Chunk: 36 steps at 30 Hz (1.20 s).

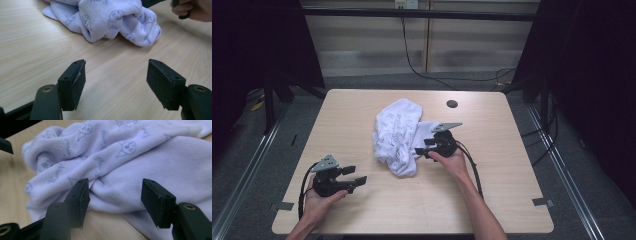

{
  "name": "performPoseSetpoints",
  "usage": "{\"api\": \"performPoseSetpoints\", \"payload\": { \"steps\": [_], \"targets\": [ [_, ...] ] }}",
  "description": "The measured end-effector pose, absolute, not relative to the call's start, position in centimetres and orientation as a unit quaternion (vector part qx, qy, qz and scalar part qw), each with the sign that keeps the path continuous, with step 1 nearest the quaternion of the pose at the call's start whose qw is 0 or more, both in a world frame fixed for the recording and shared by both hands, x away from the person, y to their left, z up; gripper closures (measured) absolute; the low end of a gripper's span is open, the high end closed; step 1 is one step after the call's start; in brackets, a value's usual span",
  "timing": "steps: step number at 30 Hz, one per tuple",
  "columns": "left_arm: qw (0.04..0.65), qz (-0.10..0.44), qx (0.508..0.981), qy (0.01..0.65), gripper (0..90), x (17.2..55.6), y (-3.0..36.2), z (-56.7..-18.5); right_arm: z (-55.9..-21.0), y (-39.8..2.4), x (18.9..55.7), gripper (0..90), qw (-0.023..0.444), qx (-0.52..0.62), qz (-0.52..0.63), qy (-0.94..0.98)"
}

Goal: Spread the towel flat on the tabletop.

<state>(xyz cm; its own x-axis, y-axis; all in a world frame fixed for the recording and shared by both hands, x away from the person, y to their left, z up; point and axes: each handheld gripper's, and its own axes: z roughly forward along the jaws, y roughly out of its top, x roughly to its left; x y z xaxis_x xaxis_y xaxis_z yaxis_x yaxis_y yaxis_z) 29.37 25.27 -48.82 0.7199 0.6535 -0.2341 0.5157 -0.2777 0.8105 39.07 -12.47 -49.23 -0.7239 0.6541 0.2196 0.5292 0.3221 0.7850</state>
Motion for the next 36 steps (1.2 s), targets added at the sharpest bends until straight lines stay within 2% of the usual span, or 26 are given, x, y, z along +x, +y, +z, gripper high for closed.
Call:
{"api": "performPoseSetpoints", "payload": {
  "steps": [3,6,7,9,12,14,21,26,27,28,29,31,33,36],
  "targets": [
    [0.475,0.071,0.798,0.365,31.6,29.4,25.2,-48.8,-50.1,-11.1,39.8,39.7,0.077,0.369,0.435,0.818],
    [0.477,0.072,0.797,0.364,31.6,29.3,25.1,-48.8,-50.7,-10.7,40.1,45.9,0.085,0.374,0.430,0.817],
    [0.476,0.072,0.798,0.363,31.5,29.2,25.1,-48.7,-50.7,-10.7,40.0,52.8,0.085,0.375,0.426,0.819],
    [0.476,0.079,0.797,0.363,31.6,29.2,25.1,-48.6,-50.8,-10.5,39.6,59.6,0.098,0.361,0.405,0.835],
    [0.488,0.067,0.791,0.362,32.2,29.3,25.0,-48.4,-50.8,-10.8,38.7,74.7,0.083,0.350,0.408,0.839],
    [0.487,0.080,0.793,0.358,32.2,29.5,24.8,-48.1,-50.8,-10.8,38.2,79.1,0.072,0.345,0.413,0.840],
    [0.492,0.081,0.799,0.334,30.9,30.6,23.0,-46.9,-50.7,-10.4,35.0,82.9,0.042,0.313,0.420,0.851],
    [0.494,0.063,0.805,0.323,26.0,31.5,21.3,-46.9,-50.6,-10.4,33.0,82.9,0.027,0.296,0.420,0.858],
    [0.481,0.058,0.813,0.322,29.7,31.7,21.0,-47.3,-50.5,-10.4,32.7,82.9,0.025,0.295,0.420,0.858],
    [0.474,0.053,0.818,0.320,41.1,31.7,20.7,-47.8,-50.5,-10.5,32.4,82.9,0.023,0.294,0.422,0.857],
    [0.474,0.058,0.820,0.315,57.5,31.6,20.6,-48.2,-50.4,-10.6,32.1,83.0,0.023,0.295,0.424,0.856],
    [0.478,0.057,0.818,0.314,71.7,31.3,20.7,-48.2,-50.0,-11.0,31.8,83.6,0.024,0.298,0.432,0.851],
    [0.509,0.058,0.796,0.321,78.2,31.1,21.5,-47.2,-49.2,-11.7,31.6,84.1,0.029,0.299,0.448,0.842],
    [0.539,0.068,0.776,0.321,80.5,30.9,22.3,-45.7,-47.2,-13.1,31.6,84.2,0.047,0.304,0.472,0.826]
  ]
}}
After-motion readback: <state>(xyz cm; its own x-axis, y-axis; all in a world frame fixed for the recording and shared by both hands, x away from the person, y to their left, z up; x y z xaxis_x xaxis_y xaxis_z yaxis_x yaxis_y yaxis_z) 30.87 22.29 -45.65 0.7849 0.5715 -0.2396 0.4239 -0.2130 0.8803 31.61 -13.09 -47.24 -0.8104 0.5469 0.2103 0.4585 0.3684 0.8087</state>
